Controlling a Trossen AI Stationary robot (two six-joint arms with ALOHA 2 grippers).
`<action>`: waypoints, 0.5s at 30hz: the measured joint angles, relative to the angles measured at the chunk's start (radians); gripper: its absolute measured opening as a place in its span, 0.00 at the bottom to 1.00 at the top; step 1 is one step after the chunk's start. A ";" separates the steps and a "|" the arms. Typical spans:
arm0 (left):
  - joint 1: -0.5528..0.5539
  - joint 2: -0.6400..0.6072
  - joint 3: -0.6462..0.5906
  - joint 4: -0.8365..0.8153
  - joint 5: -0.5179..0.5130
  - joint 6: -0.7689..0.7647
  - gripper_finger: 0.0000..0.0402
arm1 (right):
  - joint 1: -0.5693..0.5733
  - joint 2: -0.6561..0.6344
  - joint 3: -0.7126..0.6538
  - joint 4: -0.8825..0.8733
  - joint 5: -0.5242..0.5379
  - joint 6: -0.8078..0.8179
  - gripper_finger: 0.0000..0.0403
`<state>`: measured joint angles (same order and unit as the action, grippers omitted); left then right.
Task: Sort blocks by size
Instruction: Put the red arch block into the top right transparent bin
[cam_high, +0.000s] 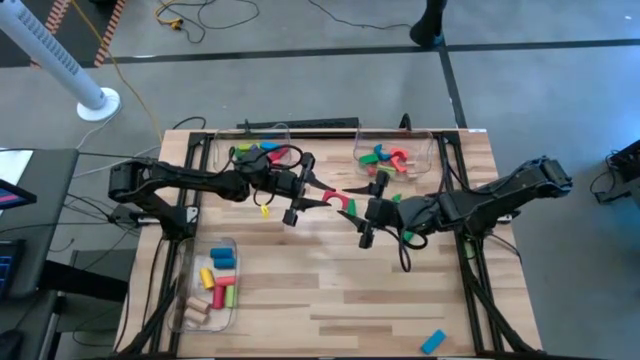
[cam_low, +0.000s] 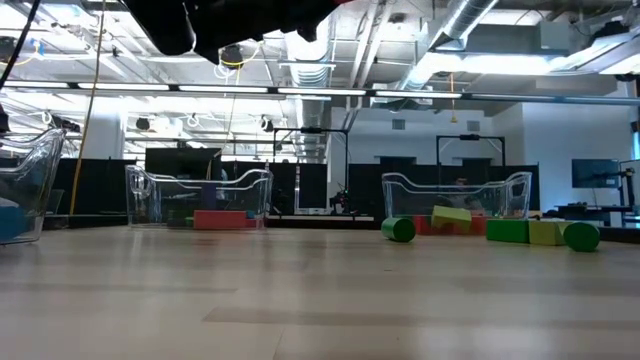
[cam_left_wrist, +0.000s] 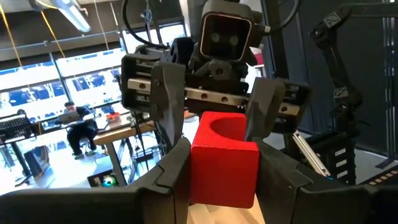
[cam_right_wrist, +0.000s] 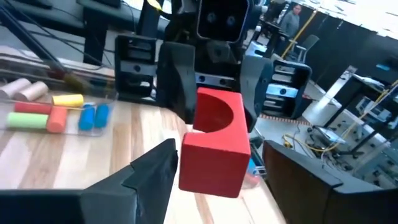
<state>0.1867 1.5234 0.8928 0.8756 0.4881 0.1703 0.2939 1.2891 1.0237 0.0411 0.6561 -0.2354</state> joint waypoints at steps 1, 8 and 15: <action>0.000 0.000 0.000 0.002 0.000 0.000 0.32 | 0.000 0.004 0.000 0.003 0.003 0.000 0.66; 0.000 0.000 0.000 0.009 -0.001 0.001 0.32 | 0.001 0.025 0.000 0.008 0.034 -0.010 0.58; 0.000 0.000 0.000 0.007 -0.006 0.005 0.32 | 0.008 0.028 0.000 0.019 0.051 -0.024 0.43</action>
<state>0.1867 1.5234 0.8928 0.8829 0.4824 0.1755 0.3024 1.3174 1.0237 0.0597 0.7069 -0.2591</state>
